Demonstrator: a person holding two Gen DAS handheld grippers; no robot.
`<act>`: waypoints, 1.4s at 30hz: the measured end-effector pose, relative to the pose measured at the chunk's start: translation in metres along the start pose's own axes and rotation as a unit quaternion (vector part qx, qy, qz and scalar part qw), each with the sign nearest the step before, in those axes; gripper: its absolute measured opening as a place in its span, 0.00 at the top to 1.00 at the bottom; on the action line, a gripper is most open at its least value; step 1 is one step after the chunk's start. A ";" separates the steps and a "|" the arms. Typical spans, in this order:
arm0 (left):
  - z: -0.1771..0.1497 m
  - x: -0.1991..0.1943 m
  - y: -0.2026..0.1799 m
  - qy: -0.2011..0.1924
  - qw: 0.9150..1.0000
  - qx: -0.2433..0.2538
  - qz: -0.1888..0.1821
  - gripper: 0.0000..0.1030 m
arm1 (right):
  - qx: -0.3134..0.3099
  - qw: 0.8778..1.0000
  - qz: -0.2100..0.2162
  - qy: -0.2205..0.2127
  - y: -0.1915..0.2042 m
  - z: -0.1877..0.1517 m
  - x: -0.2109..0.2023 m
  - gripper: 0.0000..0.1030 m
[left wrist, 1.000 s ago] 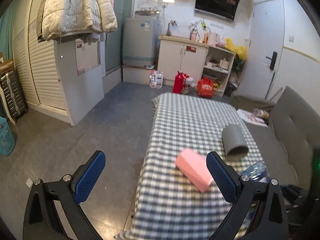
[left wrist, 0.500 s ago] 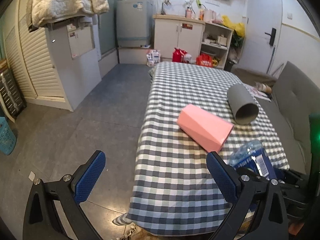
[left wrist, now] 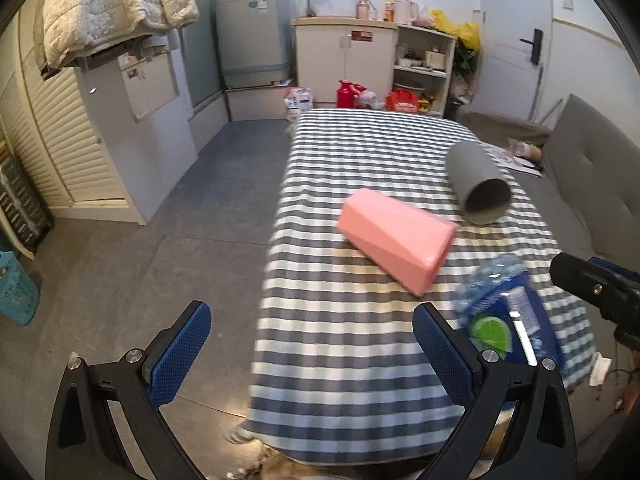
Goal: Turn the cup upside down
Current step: 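Lift the blue bottle with the right gripper and carry it toward the left gripper, then grasp the blue bottle with the left gripper while the right gripper releases it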
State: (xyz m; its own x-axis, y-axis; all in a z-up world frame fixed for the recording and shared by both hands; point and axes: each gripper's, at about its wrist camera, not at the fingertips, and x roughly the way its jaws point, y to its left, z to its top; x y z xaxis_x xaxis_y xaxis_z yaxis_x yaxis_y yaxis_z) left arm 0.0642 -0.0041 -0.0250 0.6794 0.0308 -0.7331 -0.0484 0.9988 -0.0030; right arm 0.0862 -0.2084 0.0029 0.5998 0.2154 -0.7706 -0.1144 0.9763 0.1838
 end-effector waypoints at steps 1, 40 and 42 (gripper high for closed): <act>0.000 -0.003 -0.005 -0.001 1.000 0.003 -0.007 0.00 | -0.003 1.000 -0.012 0.002 -0.006 -0.002 -0.005 0.15; 0.028 0.081 -0.119 0.184 0.976 -0.009 -0.116 0.25 | 0.029 0.997 -0.050 0.059 -0.121 -0.042 0.012 0.14; 0.029 0.082 -0.118 0.190 0.974 -0.020 -0.125 0.25 | 0.025 0.996 -0.054 0.062 -0.118 -0.042 0.015 0.14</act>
State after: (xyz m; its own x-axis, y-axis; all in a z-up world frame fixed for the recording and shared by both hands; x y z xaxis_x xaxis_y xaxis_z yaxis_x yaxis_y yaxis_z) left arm 0.1472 -0.1186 -0.0652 0.3547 -0.2371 -0.9044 0.0499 0.9707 -0.2349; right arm 0.0756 -0.3199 -0.0559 0.5034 0.1134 -0.8566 -0.0140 0.9923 0.1232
